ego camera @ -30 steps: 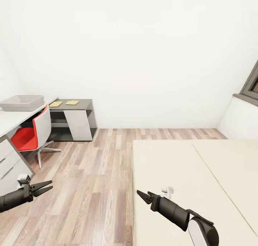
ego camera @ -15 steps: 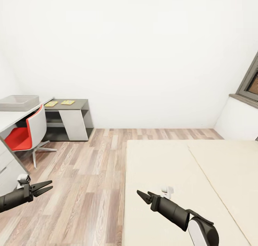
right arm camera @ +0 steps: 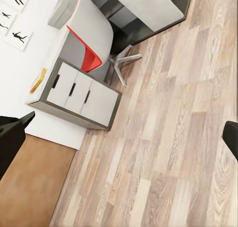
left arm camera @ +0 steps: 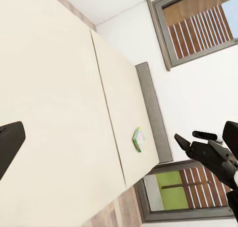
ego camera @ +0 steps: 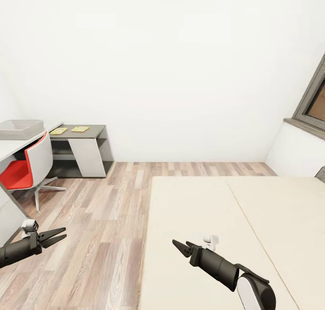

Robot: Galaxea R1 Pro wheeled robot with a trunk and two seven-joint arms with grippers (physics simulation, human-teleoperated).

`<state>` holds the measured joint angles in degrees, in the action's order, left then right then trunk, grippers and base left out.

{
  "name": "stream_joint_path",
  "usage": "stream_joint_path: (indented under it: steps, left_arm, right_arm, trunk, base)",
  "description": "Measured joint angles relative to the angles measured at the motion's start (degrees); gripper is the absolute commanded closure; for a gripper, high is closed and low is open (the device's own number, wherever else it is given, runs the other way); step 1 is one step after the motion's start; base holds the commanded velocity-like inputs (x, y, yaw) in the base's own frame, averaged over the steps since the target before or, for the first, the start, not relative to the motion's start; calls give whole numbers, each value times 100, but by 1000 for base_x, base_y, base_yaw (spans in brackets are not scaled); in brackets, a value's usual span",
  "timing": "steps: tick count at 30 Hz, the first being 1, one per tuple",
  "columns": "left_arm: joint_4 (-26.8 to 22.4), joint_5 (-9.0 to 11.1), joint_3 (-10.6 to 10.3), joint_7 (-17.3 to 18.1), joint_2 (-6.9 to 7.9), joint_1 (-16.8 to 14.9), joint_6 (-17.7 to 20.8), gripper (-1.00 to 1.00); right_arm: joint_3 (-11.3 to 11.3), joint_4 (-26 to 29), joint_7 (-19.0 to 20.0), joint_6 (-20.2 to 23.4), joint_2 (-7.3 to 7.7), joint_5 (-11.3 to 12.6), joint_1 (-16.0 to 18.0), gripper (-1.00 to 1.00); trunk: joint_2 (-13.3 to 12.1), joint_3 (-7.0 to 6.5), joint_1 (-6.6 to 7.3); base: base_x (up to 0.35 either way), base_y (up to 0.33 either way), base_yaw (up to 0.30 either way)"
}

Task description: Put all the toys in the child's room - the three board games (two on the bed and one on the table), the two jigsaw puzzles on the table, and the tennis ball on the table - inside the toy box on the table in the child's room.

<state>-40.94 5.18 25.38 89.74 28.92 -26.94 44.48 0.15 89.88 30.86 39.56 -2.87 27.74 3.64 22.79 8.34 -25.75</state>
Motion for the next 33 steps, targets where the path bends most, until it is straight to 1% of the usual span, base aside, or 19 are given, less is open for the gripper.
stream_joint_path:
  steps: [33]
  left_arm:
    - [0,0,0,0,-2,0,0,-100]
  right_arm:
    - [0,0,0,1,0,0,0,-100]
  trunk:
    - [0,0,0]
  base:
    - [0,-234,0]
